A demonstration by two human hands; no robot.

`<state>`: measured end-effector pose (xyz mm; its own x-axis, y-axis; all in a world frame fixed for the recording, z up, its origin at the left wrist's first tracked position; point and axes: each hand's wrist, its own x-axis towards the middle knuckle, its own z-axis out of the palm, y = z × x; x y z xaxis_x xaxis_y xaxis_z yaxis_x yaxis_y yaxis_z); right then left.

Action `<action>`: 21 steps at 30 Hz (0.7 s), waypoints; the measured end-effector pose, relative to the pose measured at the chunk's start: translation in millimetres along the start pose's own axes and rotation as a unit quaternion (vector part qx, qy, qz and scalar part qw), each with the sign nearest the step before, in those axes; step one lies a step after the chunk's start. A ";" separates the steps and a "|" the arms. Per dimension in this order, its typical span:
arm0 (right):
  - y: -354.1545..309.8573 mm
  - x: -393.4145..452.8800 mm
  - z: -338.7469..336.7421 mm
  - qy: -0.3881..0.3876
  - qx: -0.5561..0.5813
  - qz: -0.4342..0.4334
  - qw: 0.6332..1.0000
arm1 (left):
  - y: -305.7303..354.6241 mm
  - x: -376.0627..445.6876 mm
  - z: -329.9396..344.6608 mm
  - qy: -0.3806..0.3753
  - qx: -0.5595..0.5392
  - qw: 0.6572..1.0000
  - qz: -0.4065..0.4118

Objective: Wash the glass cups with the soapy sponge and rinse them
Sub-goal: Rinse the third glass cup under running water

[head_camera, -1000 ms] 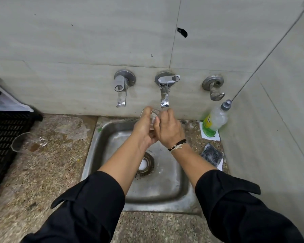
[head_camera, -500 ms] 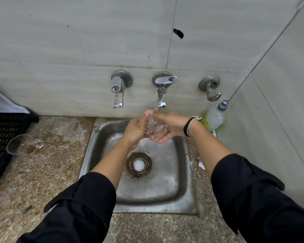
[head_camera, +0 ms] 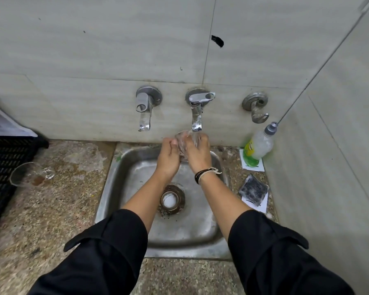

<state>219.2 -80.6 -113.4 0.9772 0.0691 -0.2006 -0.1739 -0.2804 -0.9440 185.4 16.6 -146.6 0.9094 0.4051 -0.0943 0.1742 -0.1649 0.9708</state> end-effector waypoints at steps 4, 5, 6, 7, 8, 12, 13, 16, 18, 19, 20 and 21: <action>2.6 11.2 -29.2 -0.152 0.114 0.074 0.979 | 9.5 -2.1 -19.2 -0.025 0.146 0.975 0.164; 5.0 10.3 -29.6 -0.140 0.119 0.087 0.979 | 11.3 -2.0 -17.6 -0.009 0.130 0.980 0.148; 8.0 8.6 -25.5 -0.101 0.109 0.082 0.985 | 12.8 -2.5 -14.0 0.012 0.084 0.991 0.102; 9.7 6.2 -19.3 -0.048 0.101 0.068 0.991 | 15.6 -4.7 -8.0 0.027 0.021 0.998 0.044; 11.1 4.1 -13.7 0.006 0.098 0.050 0.994 | 15.5 -5.6 -0.7 0.032 -0.022 0.999 -0.002; 18.3 1.8 -12.1 0.109 0.128 0.033 0.985 | 28.8 -11.7 -1.2 -0.078 0.079 0.994 -0.014; 19.0 1.9 -14.5 0.103 0.109 0.023 0.988 | 32.9 -13.4 -4.6 -0.100 0.091 0.991 -0.010; 20.0 -1.6 -18.7 0.077 0.079 -0.004 0.994 | 33.3 -7.5 -11.1 -0.113 0.159 0.981 0.012; 18.1 -5.8 -20.2 0.074 0.048 -0.049 0.995 | 39.4 1.4 -12.7 -0.100 0.264 0.959 0.035; 20.4 -6.8 -21.1 0.077 0.017 -0.084 0.993 | 43.5 6.7 -13.6 -0.091 0.326 0.941 0.031; 23.9 -8.1 -21.7 0.078 -0.017 -0.120 0.990 | 48.3 10.8 -14.7 -0.083 0.395 0.915 0.018; 27.7 -10.3 -22.0 0.077 -0.046 -0.147 0.985 | 53.1 12.2 -16.0 -0.077 0.459 0.885 0.001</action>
<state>207.0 -110.1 -131.7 0.9917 0.0158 0.1280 0.1252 -0.3567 -0.9258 199.8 27.2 -92.7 0.9387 0.2874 -0.1903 0.3409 -0.8558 0.3891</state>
